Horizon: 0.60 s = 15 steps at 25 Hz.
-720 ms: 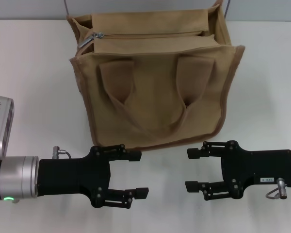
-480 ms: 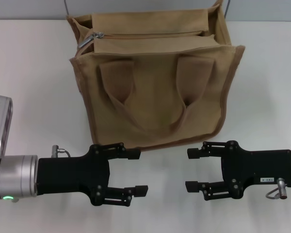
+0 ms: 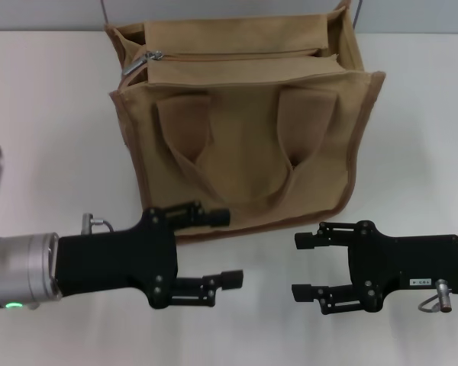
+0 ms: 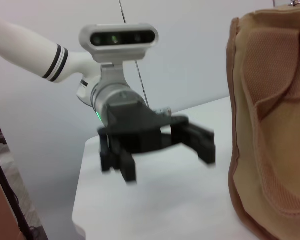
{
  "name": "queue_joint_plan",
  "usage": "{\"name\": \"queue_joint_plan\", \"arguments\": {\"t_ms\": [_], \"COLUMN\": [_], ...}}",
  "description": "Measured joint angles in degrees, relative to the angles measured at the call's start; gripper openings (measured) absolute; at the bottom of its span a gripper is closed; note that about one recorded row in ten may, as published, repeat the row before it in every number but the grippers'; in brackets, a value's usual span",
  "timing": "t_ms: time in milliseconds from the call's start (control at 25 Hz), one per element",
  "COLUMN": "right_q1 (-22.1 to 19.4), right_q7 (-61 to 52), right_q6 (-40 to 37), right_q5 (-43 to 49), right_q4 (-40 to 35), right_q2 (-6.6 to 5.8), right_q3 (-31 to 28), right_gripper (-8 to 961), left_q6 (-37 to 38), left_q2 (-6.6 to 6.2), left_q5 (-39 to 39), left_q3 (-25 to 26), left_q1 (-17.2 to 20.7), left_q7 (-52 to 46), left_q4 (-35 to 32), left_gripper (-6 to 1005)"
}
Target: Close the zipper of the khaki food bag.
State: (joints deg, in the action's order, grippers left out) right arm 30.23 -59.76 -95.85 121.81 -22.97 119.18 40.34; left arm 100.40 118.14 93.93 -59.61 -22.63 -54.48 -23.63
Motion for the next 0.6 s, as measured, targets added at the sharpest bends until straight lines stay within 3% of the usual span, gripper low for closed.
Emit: {"name": "queue_joint_plan", "arguments": {"t_ms": [200, 280, 400, 440, 480, 520, 600], "right_q1": [-0.2, -0.5, -0.6, -0.6, -0.6, -0.7, -0.7], "right_q7": [0.4, 0.6, 0.7, 0.7, 0.7, 0.7, 0.7], "right_q6": [0.4, 0.5, 0.5, 0.5, 0.5, 0.5, 0.5], "right_q5": [-0.1, -0.2, -0.3, -0.3, -0.3, -0.3, -0.3], "right_q4": [0.0, 0.0, 0.0, 0.0, 0.0, 0.0, 0.0], "right_q2": [0.00, 0.00, 0.00, 0.00, 0.00, 0.00, 0.00], "right_q3": [0.0, 0.0, 0.0, 0.0, 0.0, -0.1, -0.2], "right_gripper": [779, 779, 779, 779, 779, 779, 779], "left_q6": [7.0, 9.2, 9.2, 10.2, 10.2, 9.0, 8.3], "left_q2": [0.65, 0.68, 0.68, 0.69, 0.69, 0.62, 0.54], "left_q5": [-3.4, -7.9, -7.9, -15.2, -15.2, -28.2, -30.8], "left_q3": [4.5, 4.9, 4.9, 5.0, 5.0, 5.4, 6.0], "left_q1": [-0.9, -1.2, -1.2, -1.1, -1.1, 0.3, 0.7], "left_q7": [3.5, 4.0, 4.0, 4.3, 4.3, 4.7, 4.7], "left_q4": [1.2, 2.2, 2.2, 3.2, 3.2, 4.6, 5.2], "left_gripper": [832, 832, 832, 832, 832, 831, 831]}}
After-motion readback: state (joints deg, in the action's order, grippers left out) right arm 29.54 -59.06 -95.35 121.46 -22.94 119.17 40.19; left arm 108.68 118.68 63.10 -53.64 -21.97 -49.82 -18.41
